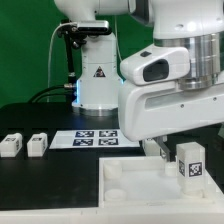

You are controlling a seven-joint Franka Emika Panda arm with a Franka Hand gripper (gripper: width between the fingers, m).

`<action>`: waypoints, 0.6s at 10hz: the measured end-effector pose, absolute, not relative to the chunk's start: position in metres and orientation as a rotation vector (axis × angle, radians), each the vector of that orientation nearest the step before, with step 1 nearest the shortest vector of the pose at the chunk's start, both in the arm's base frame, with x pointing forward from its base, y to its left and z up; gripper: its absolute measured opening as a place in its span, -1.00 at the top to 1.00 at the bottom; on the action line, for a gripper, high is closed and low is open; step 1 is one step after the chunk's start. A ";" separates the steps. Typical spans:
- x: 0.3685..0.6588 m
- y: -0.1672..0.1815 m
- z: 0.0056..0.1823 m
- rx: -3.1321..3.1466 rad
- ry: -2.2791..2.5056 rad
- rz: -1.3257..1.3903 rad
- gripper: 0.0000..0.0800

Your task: Assemble one leg

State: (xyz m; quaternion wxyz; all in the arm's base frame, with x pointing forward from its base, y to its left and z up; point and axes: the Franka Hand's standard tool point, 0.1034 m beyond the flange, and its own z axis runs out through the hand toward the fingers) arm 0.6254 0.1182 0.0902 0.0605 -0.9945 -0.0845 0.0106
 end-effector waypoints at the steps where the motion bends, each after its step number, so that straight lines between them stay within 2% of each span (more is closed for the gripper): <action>1: 0.624 0.120 0.088 -3.010 -0.249 0.038 -0.62; 3: 0.624 0.119 0.088 -3.010 -0.250 0.038 -0.59; 5: 0.625 0.118 0.089 -3.011 -0.249 0.036 0.27; 6: 0.625 0.117 0.089 -3.014 -0.211 0.038 0.27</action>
Offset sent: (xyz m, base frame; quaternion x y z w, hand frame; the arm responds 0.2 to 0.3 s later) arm 0.0000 0.0000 0.0000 0.0000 0.0000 0.0000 1.0000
